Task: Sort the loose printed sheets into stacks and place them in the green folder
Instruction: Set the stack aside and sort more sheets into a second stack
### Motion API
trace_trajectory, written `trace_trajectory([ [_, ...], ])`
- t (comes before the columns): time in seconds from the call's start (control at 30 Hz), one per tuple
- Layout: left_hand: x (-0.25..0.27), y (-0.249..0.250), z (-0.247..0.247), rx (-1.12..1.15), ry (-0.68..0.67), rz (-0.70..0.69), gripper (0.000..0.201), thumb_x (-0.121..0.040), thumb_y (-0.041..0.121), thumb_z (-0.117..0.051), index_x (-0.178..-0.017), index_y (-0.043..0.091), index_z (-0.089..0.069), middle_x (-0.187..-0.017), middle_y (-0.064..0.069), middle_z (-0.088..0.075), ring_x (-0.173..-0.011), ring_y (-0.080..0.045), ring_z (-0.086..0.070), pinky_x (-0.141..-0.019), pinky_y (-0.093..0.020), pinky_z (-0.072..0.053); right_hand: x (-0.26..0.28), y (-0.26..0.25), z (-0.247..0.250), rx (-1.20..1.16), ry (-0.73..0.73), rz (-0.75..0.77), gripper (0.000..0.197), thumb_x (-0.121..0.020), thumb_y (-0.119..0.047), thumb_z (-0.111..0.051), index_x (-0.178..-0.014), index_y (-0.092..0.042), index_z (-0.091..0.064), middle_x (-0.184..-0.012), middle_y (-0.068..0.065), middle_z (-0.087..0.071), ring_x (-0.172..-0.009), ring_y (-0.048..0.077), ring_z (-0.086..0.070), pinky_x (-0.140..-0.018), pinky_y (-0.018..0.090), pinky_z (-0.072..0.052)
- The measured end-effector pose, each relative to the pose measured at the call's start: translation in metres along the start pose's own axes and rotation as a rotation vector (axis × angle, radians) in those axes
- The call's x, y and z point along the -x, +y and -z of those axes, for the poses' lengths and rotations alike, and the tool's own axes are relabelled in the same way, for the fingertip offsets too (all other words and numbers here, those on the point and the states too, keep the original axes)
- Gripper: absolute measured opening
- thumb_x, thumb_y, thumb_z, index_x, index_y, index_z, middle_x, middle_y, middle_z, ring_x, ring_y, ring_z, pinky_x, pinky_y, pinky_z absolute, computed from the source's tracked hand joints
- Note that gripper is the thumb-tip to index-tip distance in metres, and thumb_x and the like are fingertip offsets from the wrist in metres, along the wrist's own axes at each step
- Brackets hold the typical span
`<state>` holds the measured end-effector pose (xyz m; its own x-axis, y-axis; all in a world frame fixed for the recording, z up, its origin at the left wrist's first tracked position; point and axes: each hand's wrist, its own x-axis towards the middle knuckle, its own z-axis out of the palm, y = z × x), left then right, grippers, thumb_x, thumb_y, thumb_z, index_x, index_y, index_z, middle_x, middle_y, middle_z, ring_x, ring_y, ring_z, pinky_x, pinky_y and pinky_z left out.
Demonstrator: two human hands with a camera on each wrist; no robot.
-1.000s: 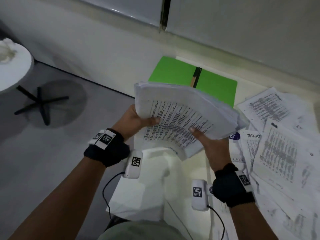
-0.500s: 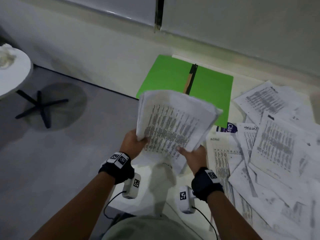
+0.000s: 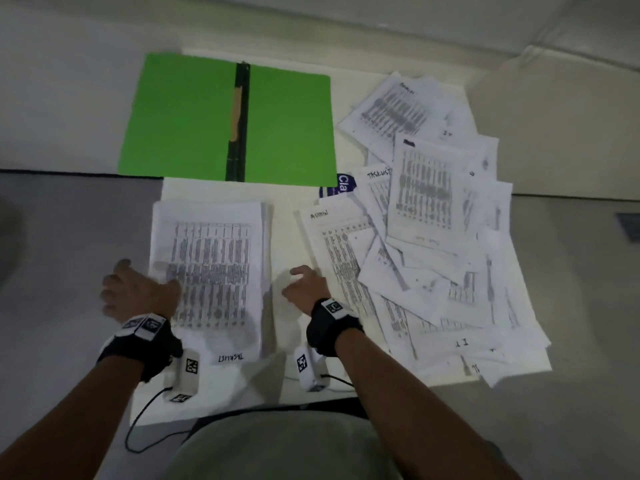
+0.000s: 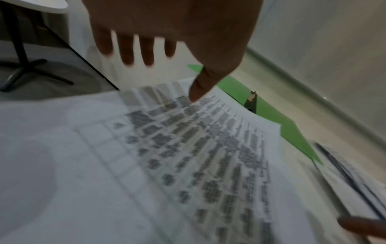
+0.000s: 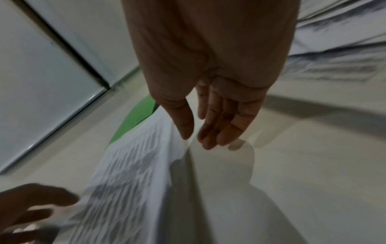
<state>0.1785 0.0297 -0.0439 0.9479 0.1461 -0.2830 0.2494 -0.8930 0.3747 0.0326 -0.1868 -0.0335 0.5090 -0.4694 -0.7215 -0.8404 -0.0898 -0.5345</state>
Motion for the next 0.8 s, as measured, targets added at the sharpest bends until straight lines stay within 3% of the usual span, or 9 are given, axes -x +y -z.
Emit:
trace_trajectory([
  [0.07, 0.017, 0.03, -0.007, 0.017, 0.1, -0.068, 0.075, -0.068, 0.016, -0.072, -0.132, 0.008, -0.034, -0.133, -0.026, -0.04, -0.118, -0.046, -0.042, -0.097, -0.056, -0.034, -0.006, 0.022, 0.042, -0.01, 0.083, 0.014, 0.026, -0.078, -0.017, -0.065, -0.103, -0.019, -0.066, -0.103, 0.011, -0.073, -0.097, 0.028, -0.069, -0.088, 0.039, -0.056],
  [0.13, 0.035, 0.07, -0.024, 0.12, 0.035, -0.178, 0.065, -0.072, 0.013, -0.069, -0.13, 0.008, -0.039, -0.13, -0.023, -0.045, -0.117, -0.042, -0.045, -0.097, -0.052, -0.036, -0.013, 0.045, 0.095, 0.02, 0.201, 0.026, 0.011, -0.081, -0.015, -0.062, -0.09, -0.02, -0.067, -0.101, 0.012, -0.074, -0.097, 0.029, -0.068, -0.091, 0.039, -0.054],
  [0.27, 0.087, 0.166, -0.081, 0.287, -0.361, -0.383, 0.032, -0.078, 0.008, -0.068, -0.108, 0.01, -0.058, -0.104, -0.008, -0.064, -0.093, -0.024, -0.058, -0.084, -0.029, -0.042, -0.032, 0.104, 0.217, 0.063, 0.374, -0.051, 0.017, -0.086, -0.016, -0.064, -0.102, -0.014, -0.07, -0.114, 0.014, -0.069, -0.11, 0.032, -0.062, -0.096, 0.032, -0.049],
  [0.33, 0.117, 0.213, -0.113, 0.399, -0.596, -0.329, 0.027, -0.081, 0.006, -0.067, -0.105, 0.014, -0.057, -0.093, -0.008, -0.065, -0.083, -0.022, -0.057, -0.075, -0.029, -0.041, -0.049, 0.134, 0.273, 0.066, 0.431, -0.098, 0.023, -0.089, -0.017, -0.06, -0.11, -0.012, -0.068, -0.123, 0.013, -0.064, -0.114, 0.032, -0.059, -0.092, 0.029, -0.046],
  [0.4, 0.143, 0.255, -0.144, 0.528, -0.73, -0.182, 0.033, -0.086, 0.005, -0.064, -0.114, 0.013, -0.048, -0.086, -0.01, -0.06, -0.072, -0.023, -0.054, -0.062, -0.031, -0.04, -0.064, 0.158, 0.319, 0.064, 0.468, -0.124, 0.029, -0.091, -0.018, -0.057, -0.118, -0.011, -0.065, -0.128, 0.013, -0.061, -0.116, 0.031, -0.058, -0.087, 0.025, -0.043],
  [0.5, 0.162, 0.294, -0.184, 0.637, -0.759, 0.036, 0.042, -0.093, 0.009, -0.056, -0.131, 0.004, -0.039, -0.081, -0.009, -0.052, -0.06, -0.018, -0.045, -0.048, -0.023, -0.036, -0.086, 0.175, 0.366, 0.056, 0.497, -0.081, 0.036, -0.092, -0.019, -0.057, -0.125, -0.006, -0.058, -0.13, 0.016, -0.058, -0.12, 0.032, -0.054, -0.092, 0.027, -0.042],
  [0.57, 0.166, 0.309, -0.204, 0.635, -0.711, 0.082, 0.045, -0.093, 0.009, -0.055, -0.134, 0.004, -0.037, -0.073, -0.008, -0.05, -0.056, -0.018, -0.042, -0.039, -0.017, -0.033, -0.1, 0.177, 0.384, 0.011, 0.495, -0.061, 0.043, -0.09, -0.019, -0.061, -0.13, -0.005, -0.051, -0.134, 0.019, -0.052, -0.121, 0.033, -0.052, -0.094, 0.03, -0.042],
  [0.73, 0.162, 0.324, -0.225, 0.516, -0.587, 0.092, 0.048, -0.088, 0.012, -0.062, -0.131, 0.002, -0.044, -0.06, -0.009, -0.049, -0.05, -0.019, -0.042, -0.048, -0.023, -0.034, -0.12, 0.164, 0.385, -0.114, 0.485, -0.065, 0.086, -0.082, -0.033, -0.071, -0.146, -0.009, -0.02, -0.146, 0.019, -0.03, -0.122, 0.039, -0.049, -0.095, 0.043, -0.044],
  [0.8, 0.159, 0.328, -0.226, 0.399, -0.53, 0.042, 0.044, -0.085, 0.021, -0.066, -0.119, -0.004, -0.054, -0.064, -0.018, -0.059, -0.054, -0.028, -0.057, -0.052, -0.03, -0.047, -0.124, 0.161, 0.381, -0.177, 0.482, -0.085, 0.095, -0.084, -0.027, -0.071, -0.152, -0.01, -0.007, -0.152, 0.019, -0.029, -0.127, 0.038, -0.048, -0.099, 0.043, -0.044],
])
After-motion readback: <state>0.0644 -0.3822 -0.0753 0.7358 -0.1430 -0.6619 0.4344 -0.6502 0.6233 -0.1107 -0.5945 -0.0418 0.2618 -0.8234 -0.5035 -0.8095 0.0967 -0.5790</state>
